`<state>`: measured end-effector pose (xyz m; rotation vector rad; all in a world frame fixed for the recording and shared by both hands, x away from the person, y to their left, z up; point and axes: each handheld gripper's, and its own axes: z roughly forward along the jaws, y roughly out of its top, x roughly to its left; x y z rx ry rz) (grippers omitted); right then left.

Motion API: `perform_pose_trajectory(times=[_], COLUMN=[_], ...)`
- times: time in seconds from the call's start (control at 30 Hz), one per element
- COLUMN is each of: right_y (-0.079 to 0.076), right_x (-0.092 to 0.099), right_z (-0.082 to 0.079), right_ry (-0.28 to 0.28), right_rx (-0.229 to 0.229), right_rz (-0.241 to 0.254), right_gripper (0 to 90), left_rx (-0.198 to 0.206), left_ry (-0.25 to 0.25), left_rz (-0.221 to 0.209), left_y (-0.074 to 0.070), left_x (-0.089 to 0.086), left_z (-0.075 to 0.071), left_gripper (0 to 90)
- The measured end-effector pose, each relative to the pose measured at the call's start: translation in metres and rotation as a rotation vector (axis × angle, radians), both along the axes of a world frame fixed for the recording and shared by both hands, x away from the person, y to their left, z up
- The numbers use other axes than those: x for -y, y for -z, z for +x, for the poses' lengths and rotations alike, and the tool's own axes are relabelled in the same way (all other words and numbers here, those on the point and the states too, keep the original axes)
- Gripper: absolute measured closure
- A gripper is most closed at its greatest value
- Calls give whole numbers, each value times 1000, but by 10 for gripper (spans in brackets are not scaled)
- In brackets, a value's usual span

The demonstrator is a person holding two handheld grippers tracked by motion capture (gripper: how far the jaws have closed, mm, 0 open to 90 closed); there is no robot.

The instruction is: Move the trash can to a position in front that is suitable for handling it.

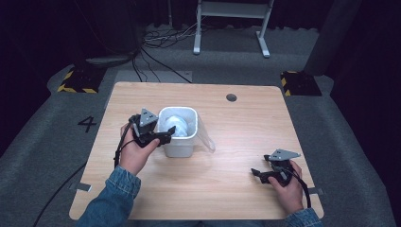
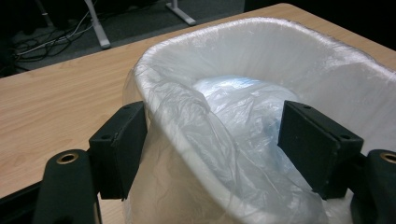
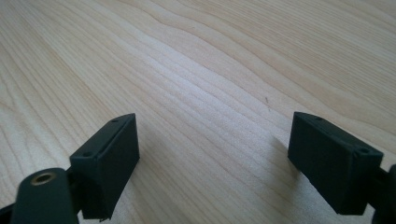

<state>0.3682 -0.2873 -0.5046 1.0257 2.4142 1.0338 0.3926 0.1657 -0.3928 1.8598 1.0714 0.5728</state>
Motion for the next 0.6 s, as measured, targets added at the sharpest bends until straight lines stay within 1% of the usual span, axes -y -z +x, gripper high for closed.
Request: perform_pose_trajectory(times=[0.1, 0.3, 0.4, 0.5, 0.6], right_y=[0, 0, 0, 0, 0], right_x=[0, 0, 0, 0, 0], right_z=[0, 0, 0, 0, 0], right_ry=[0, 0, -1, 0, -1], right_rx=[0, 0, 0, 0, 0], right_rz=[0, 1, 1, 1, 1], right_gripper=[164, 164, 164, 164, 164], left_rx=[-3, -7, -3, -7, -9], left_ry=[15, 48, 68, 79, 85], left_rz=[3, 30, 21, 7, 16], left_y=[0, -2, -2, -1, -1], left_x=[9, 26, 34, 43, 51], left_z=[-5, -16, -19, -24, -29], left_gripper=[242, 240, 240, 241, 241])
